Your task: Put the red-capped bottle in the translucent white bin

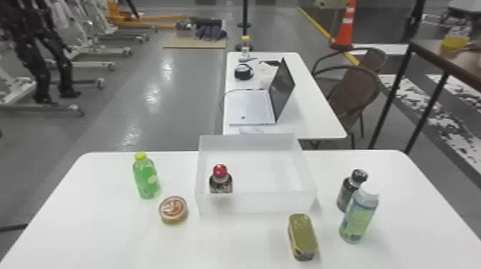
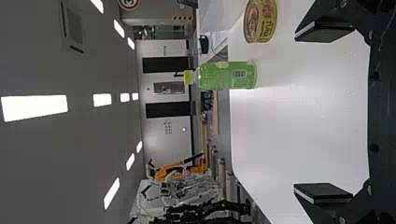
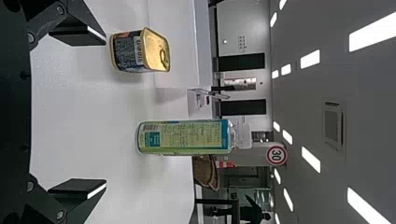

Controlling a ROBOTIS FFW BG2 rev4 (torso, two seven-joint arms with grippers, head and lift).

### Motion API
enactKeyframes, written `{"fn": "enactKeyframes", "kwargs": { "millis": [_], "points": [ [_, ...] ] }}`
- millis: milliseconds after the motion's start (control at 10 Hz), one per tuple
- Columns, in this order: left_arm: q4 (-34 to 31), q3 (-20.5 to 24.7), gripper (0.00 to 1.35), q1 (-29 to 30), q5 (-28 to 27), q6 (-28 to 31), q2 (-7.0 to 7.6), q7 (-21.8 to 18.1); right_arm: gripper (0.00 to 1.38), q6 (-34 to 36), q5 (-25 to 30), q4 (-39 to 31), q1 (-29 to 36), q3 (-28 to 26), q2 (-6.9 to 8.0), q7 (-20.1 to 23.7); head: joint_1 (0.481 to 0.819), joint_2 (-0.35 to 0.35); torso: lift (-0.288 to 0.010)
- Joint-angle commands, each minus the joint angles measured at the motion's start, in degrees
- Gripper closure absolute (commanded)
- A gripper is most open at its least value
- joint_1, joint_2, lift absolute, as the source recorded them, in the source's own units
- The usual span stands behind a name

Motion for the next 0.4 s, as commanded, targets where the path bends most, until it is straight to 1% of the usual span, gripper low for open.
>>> {"fn": "enactKeyframes", "kwargs": {
  "millis": [0,300],
  "points": [
    [0.0,-0.2,0.16,0.0,0.1,0.1,-0.24,0.0,0.21,-0.1,0.1,0.0,0.0,0.0,0.05,0.0,0.549,0.000,-0.100],
    [0.2,-0.6,0.16,-0.3,0.4,0.4,-0.24,0.0,0.21,0.0,0.1,0.0,0.0,0.0,0.05,0.0,0.549,0.000,-0.100]
  ]
}}
